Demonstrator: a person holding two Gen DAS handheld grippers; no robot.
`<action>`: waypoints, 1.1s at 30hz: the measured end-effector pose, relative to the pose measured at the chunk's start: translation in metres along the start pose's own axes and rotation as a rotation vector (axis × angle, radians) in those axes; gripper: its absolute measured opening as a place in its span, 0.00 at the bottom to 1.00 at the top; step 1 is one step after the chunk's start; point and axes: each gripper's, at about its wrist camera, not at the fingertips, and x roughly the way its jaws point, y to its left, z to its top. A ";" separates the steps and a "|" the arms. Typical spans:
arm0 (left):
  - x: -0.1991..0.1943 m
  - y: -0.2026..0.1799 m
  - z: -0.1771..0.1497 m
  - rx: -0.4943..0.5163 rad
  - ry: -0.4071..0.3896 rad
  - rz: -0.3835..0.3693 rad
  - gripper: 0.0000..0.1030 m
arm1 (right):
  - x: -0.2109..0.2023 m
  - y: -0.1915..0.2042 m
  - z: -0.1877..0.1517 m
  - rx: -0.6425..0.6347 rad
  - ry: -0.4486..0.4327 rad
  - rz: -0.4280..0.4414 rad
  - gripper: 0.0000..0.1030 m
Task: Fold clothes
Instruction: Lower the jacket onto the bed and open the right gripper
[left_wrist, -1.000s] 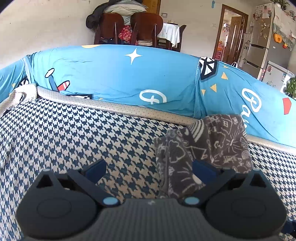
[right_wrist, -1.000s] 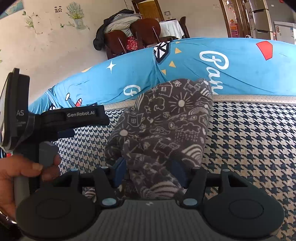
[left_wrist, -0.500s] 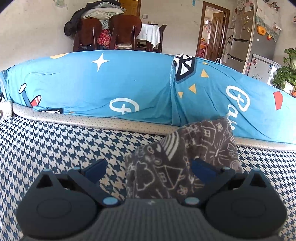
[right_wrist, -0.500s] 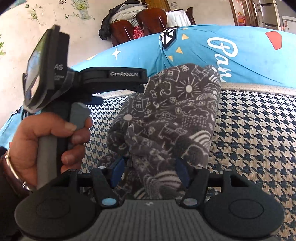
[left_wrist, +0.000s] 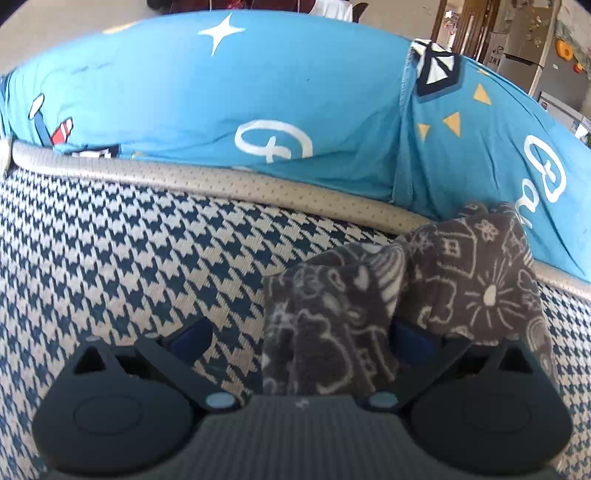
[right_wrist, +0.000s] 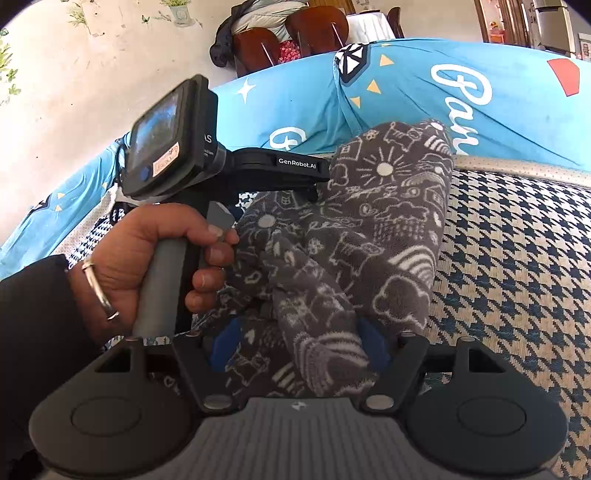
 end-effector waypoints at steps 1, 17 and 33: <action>0.002 0.004 -0.001 -0.020 0.001 -0.010 1.00 | 0.000 0.000 0.000 -0.006 0.002 0.002 0.73; -0.046 0.008 -0.014 0.049 -0.108 0.063 1.00 | 0.001 0.001 -0.002 -0.005 -0.013 -0.017 0.75; -0.034 0.038 -0.027 -0.026 -0.043 0.105 1.00 | -0.046 -0.013 -0.029 0.103 -0.105 -0.046 0.75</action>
